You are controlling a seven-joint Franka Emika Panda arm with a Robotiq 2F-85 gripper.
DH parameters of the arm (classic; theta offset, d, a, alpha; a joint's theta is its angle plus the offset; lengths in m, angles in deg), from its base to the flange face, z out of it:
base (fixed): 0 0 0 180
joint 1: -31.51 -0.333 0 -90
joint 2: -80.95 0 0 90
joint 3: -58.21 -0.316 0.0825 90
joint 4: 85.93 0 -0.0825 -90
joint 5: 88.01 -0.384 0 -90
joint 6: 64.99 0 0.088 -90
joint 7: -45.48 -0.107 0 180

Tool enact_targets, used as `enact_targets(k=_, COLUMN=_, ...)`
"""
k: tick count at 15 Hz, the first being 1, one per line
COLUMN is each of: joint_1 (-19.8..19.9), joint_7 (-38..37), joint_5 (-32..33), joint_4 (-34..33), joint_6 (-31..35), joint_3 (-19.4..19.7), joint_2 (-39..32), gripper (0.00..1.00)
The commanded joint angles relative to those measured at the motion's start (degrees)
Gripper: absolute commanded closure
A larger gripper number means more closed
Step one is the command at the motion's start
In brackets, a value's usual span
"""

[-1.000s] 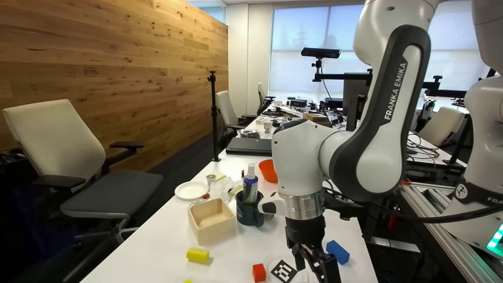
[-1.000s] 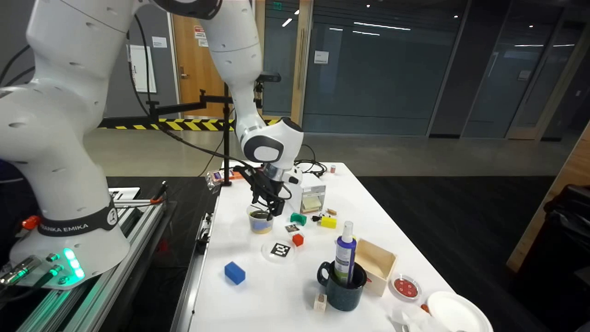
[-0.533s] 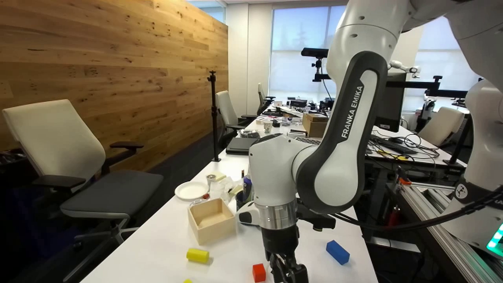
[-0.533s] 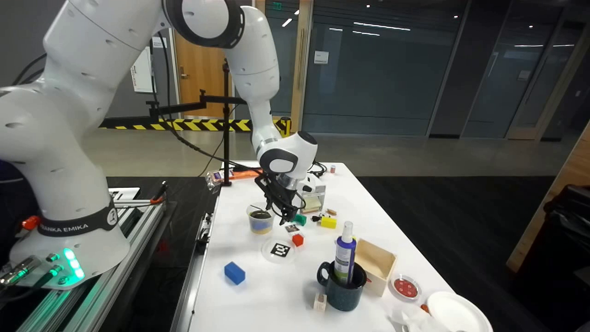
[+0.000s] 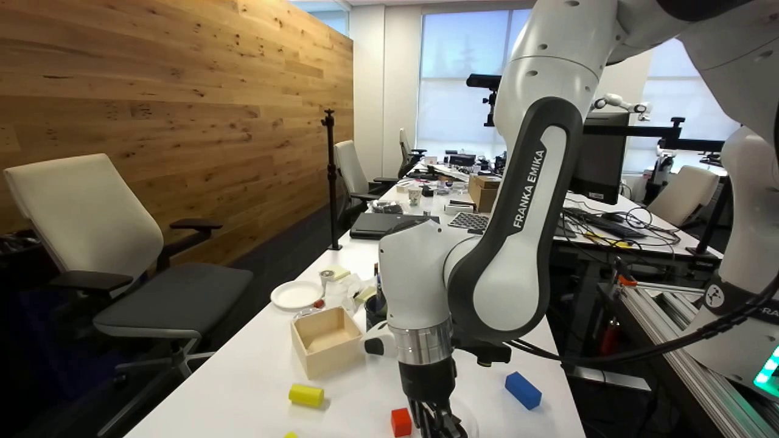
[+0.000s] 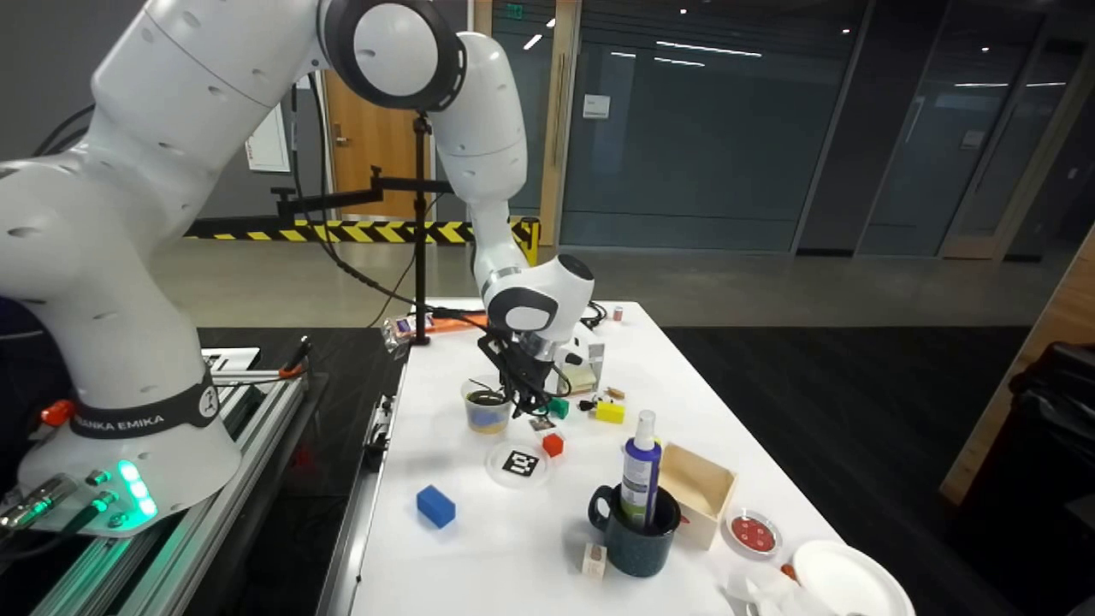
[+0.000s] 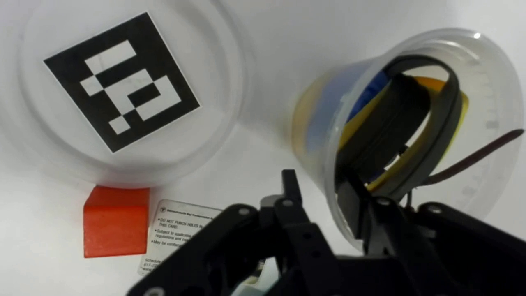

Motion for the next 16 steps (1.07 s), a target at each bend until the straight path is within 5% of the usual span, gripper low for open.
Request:
enact_targets(k=1, joint_1=0.68, joint_7=-1.28, joint_5=1.54, joint_4=2.21, joint_6=-0.75, joint_3=-0.69, joint_2=1.87, gripper=0.99)
enact_targets(k=10, joint_1=-0.67, joint_7=-4.54, joint_5=0.91, joint_4=9.89, joint_6=-1.73, joint_3=-0.32, joint_2=13.22, gripper=0.99)
enact_targets(k=16, joint_1=-0.92, joint_7=-8.29, joint_5=0.02, joint_4=5.06, joint_6=1.11, joint_3=1.4, joint_2=15.72, gripper=0.99)
